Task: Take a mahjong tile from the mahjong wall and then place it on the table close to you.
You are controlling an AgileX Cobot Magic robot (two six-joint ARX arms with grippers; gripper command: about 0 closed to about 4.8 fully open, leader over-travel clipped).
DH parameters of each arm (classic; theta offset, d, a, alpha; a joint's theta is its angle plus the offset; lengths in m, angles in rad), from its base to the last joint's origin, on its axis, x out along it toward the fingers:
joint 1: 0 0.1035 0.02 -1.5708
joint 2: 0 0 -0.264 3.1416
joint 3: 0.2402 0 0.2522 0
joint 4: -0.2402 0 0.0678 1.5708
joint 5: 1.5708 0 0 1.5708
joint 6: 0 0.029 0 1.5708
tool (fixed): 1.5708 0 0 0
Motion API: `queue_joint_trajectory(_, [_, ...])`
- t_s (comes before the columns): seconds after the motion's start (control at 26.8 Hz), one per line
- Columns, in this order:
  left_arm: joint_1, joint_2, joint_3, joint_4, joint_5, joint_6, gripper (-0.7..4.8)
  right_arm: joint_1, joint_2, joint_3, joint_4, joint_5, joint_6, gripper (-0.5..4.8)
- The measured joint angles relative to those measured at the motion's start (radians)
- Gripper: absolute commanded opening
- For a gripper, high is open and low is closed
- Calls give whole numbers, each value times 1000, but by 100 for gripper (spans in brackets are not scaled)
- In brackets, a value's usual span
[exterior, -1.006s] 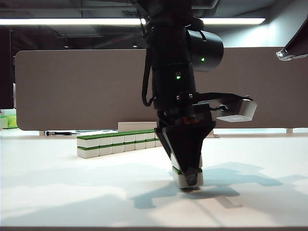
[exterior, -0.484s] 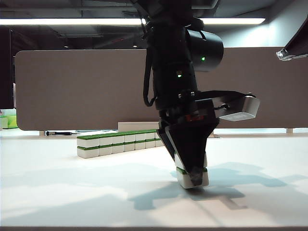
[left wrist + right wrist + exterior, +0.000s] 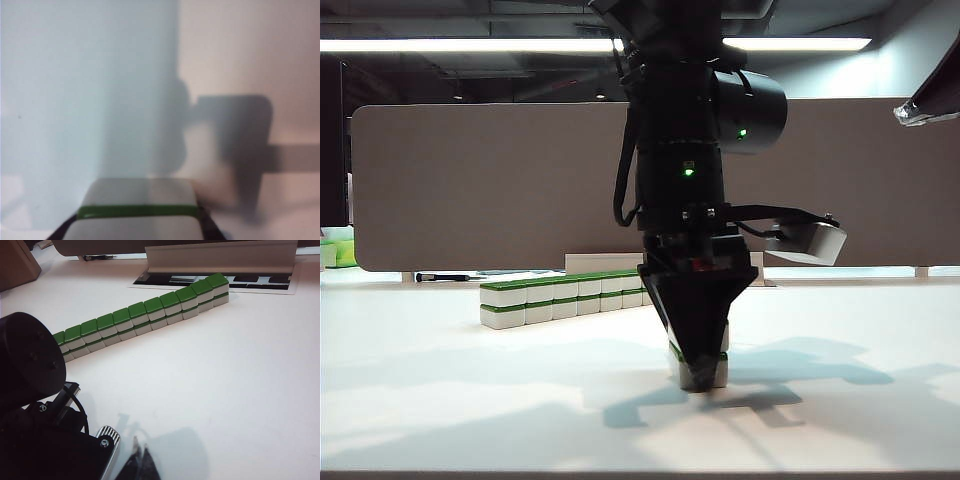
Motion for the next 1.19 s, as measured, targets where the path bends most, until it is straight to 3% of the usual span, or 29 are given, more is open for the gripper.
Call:
queue_joint_trajectory(0.11, [-2, 5, 4, -8, 5, 0, 344, 0, 0, 0, 0, 0, 0, -1])
queue_joint_trajectory(0.41, [-7, 4, 5, -18, 7, -1, 352, 0, 0, 0, 0, 0, 0, -1])
queue_joint_trajectory(0.52, [-5, 4, 5, -15, 6, 0, 406, 0, 0, 0, 0, 0, 0, -1])
queue_joint_trajectory(0.82, [14, 5, 6, -3, -7, 0, 406, 0, 0, 0, 0, 0, 0, -1])
queue_joint_trajectory(1.19, [81, 3, 10, -169, -19, -4, 403, 1, 0, 0, 0, 0, 0, -1])
